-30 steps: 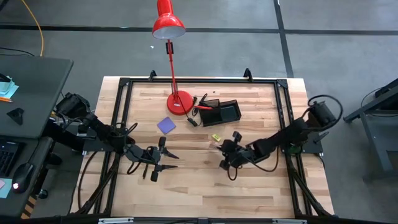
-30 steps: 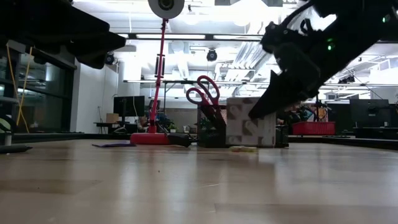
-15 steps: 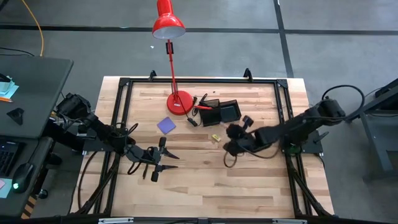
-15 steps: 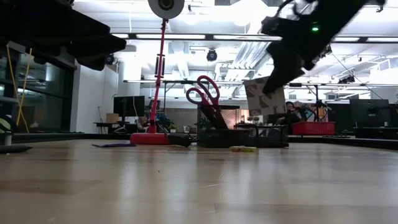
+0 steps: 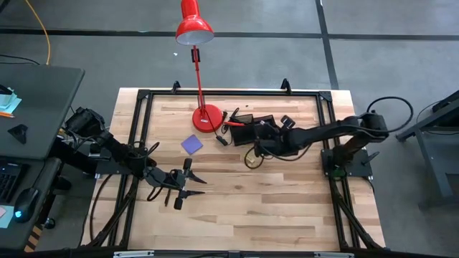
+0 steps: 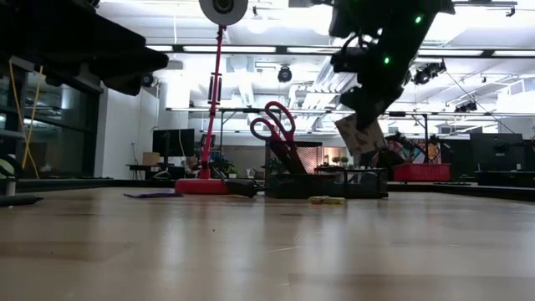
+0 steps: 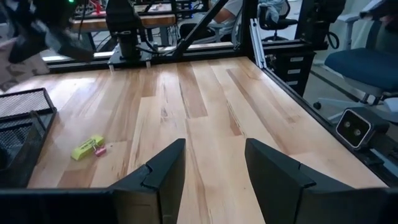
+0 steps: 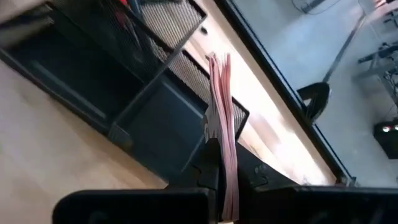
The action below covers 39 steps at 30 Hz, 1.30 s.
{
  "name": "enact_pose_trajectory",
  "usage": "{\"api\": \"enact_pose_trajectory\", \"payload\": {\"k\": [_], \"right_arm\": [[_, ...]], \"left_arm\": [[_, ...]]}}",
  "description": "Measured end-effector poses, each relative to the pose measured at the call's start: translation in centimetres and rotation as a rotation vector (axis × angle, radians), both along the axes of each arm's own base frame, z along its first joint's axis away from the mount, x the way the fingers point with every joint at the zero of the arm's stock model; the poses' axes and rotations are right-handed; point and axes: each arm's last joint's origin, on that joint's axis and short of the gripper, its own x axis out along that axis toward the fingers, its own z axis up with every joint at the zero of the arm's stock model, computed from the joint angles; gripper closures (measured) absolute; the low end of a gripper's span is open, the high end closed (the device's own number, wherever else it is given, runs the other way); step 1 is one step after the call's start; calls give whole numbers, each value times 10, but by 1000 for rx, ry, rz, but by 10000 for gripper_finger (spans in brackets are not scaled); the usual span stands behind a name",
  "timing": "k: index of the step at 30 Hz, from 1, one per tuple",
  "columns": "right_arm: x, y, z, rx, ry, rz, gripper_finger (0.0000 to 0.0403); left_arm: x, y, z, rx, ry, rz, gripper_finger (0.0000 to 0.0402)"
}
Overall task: Pick and place office supplies into organizer
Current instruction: Put the pink sticky notes into the black desk organizer
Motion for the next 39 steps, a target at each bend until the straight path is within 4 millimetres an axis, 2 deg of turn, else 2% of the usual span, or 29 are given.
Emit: {"api": "enact_pose_trajectory", "payload": {"k": [14, 26, 31, 39], "right_arm": [[19, -31, -36, -30, 68, -76, 403], [24, -42, -58, -52, 120, -111, 401], [24, -47, -60, 2, 132, -105, 369], [26, -51, -60, 23, 110, -109, 279]], "left_arm": [[0, 0, 1, -4, -5, 0, 243], [0, 0, 0, -4, -4, 0, 243], [0, 0, 0, -4, -4, 0, 243], [0, 0, 0, -4, -4, 1, 243]]}}
